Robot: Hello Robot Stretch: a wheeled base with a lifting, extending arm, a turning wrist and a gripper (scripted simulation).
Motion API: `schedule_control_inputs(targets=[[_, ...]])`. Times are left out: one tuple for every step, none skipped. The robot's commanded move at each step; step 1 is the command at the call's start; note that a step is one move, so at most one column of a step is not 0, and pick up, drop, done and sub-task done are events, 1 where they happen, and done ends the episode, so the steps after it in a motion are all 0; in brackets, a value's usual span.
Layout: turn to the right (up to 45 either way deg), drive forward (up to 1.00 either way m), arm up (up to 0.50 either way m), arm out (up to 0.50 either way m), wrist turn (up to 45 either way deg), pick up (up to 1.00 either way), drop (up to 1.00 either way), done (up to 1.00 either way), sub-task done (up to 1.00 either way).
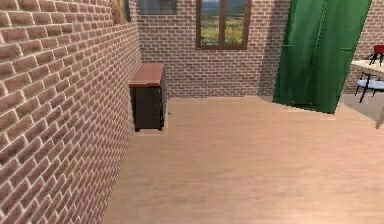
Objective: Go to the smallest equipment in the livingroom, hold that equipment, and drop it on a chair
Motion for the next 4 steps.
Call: schedule_control_inputs(targets=[[12.0,0.0,0.0,0.0,0.0,0.0,0.0,0.0,0.0],[0.0,0.15,0.0,0.0,0.0,0.0,0.0,0.0,0.0],[27.0,0.0,0.0,0.0,0.0,0.0,0.0,0.0,0.0],[0.0,0.25,0.0,0.0,0.0,0.0,0.0,0.0,0.0]])
